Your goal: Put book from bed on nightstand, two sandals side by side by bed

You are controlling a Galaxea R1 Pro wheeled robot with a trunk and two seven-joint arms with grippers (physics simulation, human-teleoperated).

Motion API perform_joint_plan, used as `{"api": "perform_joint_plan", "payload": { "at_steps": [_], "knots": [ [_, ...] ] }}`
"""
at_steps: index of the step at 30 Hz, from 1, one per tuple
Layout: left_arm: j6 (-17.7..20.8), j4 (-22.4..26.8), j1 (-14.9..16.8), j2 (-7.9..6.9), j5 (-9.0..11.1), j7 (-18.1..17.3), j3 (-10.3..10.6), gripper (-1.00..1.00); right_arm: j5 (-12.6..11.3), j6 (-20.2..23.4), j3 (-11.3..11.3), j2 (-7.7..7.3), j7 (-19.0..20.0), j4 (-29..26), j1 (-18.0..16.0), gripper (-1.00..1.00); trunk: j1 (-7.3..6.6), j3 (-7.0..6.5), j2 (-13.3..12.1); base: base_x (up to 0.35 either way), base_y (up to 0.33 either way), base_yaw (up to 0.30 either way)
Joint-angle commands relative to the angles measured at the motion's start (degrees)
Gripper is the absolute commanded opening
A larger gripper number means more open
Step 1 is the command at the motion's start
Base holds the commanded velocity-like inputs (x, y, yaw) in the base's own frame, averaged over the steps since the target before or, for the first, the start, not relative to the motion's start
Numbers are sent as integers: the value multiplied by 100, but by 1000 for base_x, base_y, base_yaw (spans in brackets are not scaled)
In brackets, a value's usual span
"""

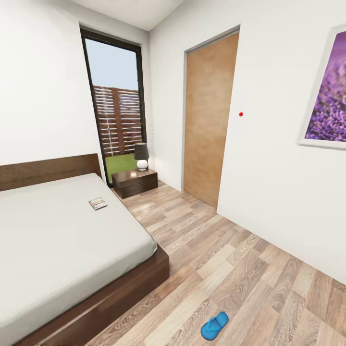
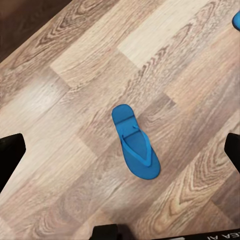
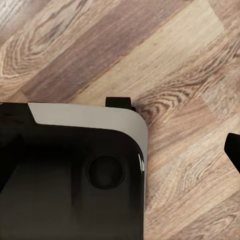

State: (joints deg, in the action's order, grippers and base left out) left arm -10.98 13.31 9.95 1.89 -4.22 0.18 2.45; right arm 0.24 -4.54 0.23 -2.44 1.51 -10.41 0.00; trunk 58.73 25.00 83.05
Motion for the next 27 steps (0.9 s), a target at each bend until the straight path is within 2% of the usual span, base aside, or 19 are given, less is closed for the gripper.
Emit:
{"api": "perform_joint_plan", "payload": {
  "at_steps": [1,20,27],
  "knots": [
    [-21,-4,4,-1,-44,6,3,100,4,-13,1,-2,16,-3,0,100,-1,5,3,-24,-5,0],
    [-24,-4,4,2,-46,9,2,100,20,-12,1,-5,16,-4,0,100,-1,5,3,-5,-2,0],
    [-21,-11,5,4,-58,9,2,100,22,-13,4,3,16,-5,0,100,-1,5,3,0,-145,91]
  ]
}}
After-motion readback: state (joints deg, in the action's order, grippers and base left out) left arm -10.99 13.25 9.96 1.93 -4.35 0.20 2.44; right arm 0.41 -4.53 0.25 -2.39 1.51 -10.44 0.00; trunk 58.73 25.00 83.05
